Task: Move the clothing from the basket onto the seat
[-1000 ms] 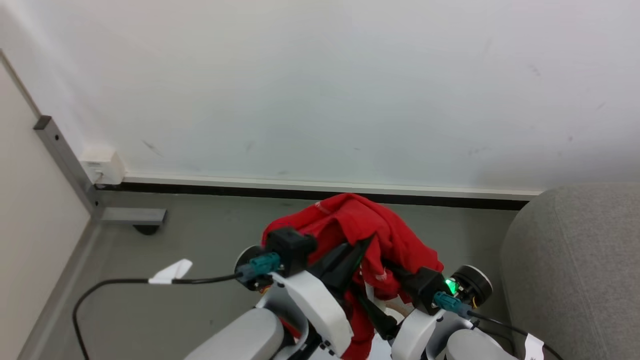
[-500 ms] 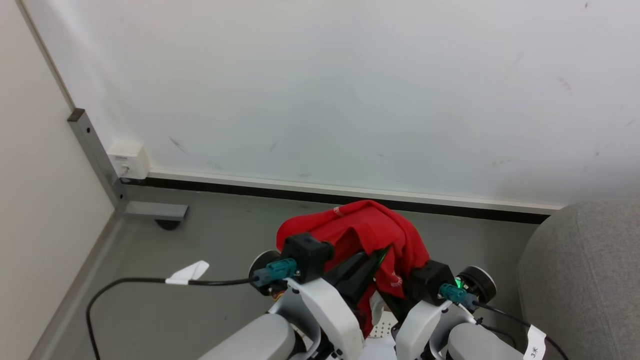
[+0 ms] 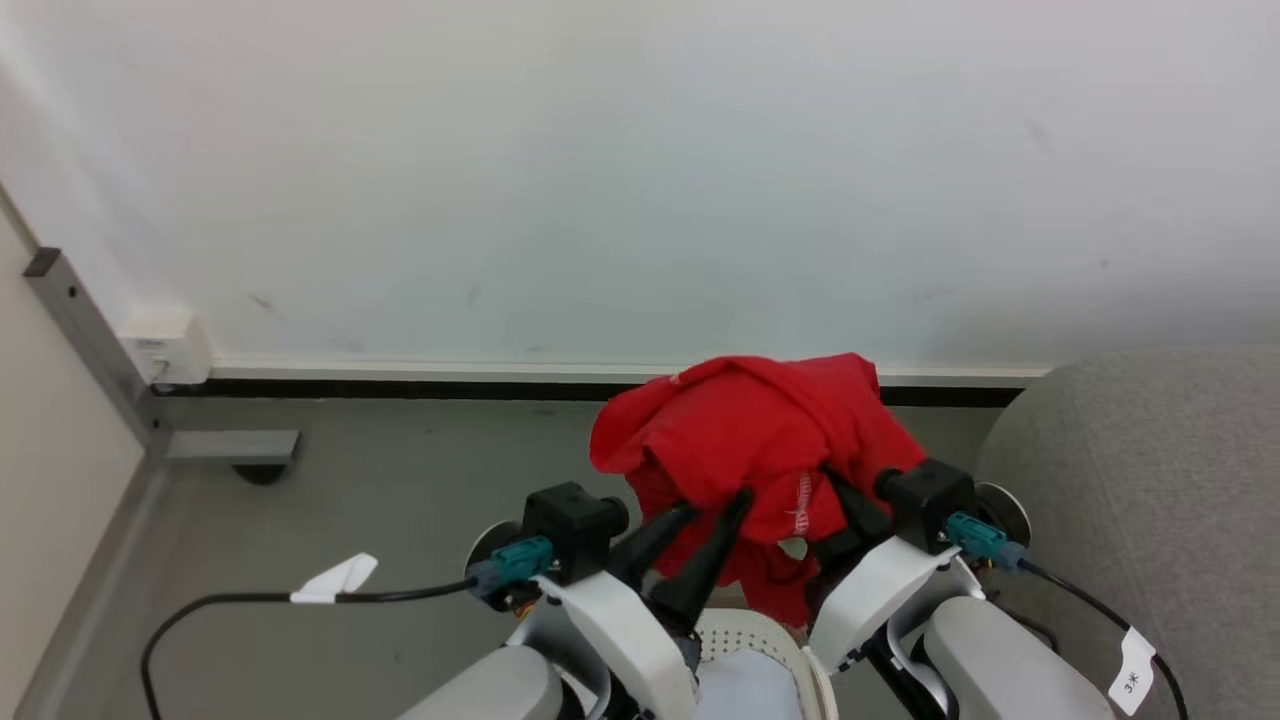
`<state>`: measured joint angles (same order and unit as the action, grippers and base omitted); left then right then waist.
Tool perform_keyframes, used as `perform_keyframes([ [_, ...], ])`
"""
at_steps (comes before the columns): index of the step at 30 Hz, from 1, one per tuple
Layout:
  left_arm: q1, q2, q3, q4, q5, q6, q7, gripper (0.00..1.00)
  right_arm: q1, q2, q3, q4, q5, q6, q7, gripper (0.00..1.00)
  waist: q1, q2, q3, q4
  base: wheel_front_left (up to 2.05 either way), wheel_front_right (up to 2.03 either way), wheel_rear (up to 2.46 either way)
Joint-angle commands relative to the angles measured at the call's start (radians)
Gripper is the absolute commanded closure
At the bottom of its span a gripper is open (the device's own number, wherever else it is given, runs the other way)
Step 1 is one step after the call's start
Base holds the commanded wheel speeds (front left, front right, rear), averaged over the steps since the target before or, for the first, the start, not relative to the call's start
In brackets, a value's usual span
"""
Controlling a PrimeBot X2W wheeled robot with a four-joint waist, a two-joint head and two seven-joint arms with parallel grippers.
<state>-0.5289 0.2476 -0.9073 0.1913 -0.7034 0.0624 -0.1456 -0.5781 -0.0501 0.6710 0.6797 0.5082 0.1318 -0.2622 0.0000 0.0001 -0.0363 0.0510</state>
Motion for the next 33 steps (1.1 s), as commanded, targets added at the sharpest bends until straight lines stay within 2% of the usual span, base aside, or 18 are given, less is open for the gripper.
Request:
perform_keyframes([
  [1,0.015,0.012,0.004,-0.008,0.008,0.004,-0.014,0.00,0.009,-0.009,-0.025,-0.014,-0.016,-0.002,-0.004,1.00,0.0000,-0.0001,0.010,-0.040,0.00,0.00,0.00],
  [8,0.034,0.035,0.012,-0.064,0.027,0.014,-0.053,0.00,0.048,-0.068,-0.135,-0.086,-0.087,-0.002,-0.004,1.00,0.0000,-0.0001,0.025,-0.135,0.00,0.00,0.00],
  [10,0.049,0.045,0.010,-0.092,0.035,0.014,-0.068,0.00,0.081,-0.103,-0.193,-0.135,-0.122,-0.002,-0.004,1.00,0.0000,-0.0001,0.034,-0.190,0.00,0.00,0.00],
  [12,0.052,0.050,0.010,-0.097,0.039,0.016,-0.070,0.00,0.091,-0.111,-0.213,-0.151,-0.129,-0.002,-0.004,1.00,0.0000,-0.0001,0.037,-0.212,0.00,0.00,0.00],
  [13,0.055,0.058,0.009,-0.109,0.050,0.014,-0.079,0.00,0.113,-0.129,-0.250,-0.184,-0.147,-0.002,-0.004,1.00,0.0000,-0.0001,0.044,-0.254,0.00,0.00,0.00],
  [17,0.064,0.069,0.008,-0.121,0.053,0.011,-0.090,0.00,0.158,-0.154,-0.323,-0.252,-0.185,-0.002,-0.004,1.00,0.0000,-0.0001,0.058,-0.342,0.00,0.00,0.00],
  [25,0.061,0.083,0.016,-0.122,0.079,-0.010,-0.107,0.00,0.221,-0.163,-0.409,-0.355,-0.229,-0.002,0.010,1.00,0.0000,-0.0001,0.093,-0.483,0.00,0.00,0.00],
  [33,0.057,0.081,0.033,-0.082,0.108,-0.023,-0.117,0.00,0.270,-0.158,-0.466,-0.456,-0.246,-0.002,0.050,1.00,0.0000,-0.0001,0.117,-0.554,0.00,0.00,0.00],
])
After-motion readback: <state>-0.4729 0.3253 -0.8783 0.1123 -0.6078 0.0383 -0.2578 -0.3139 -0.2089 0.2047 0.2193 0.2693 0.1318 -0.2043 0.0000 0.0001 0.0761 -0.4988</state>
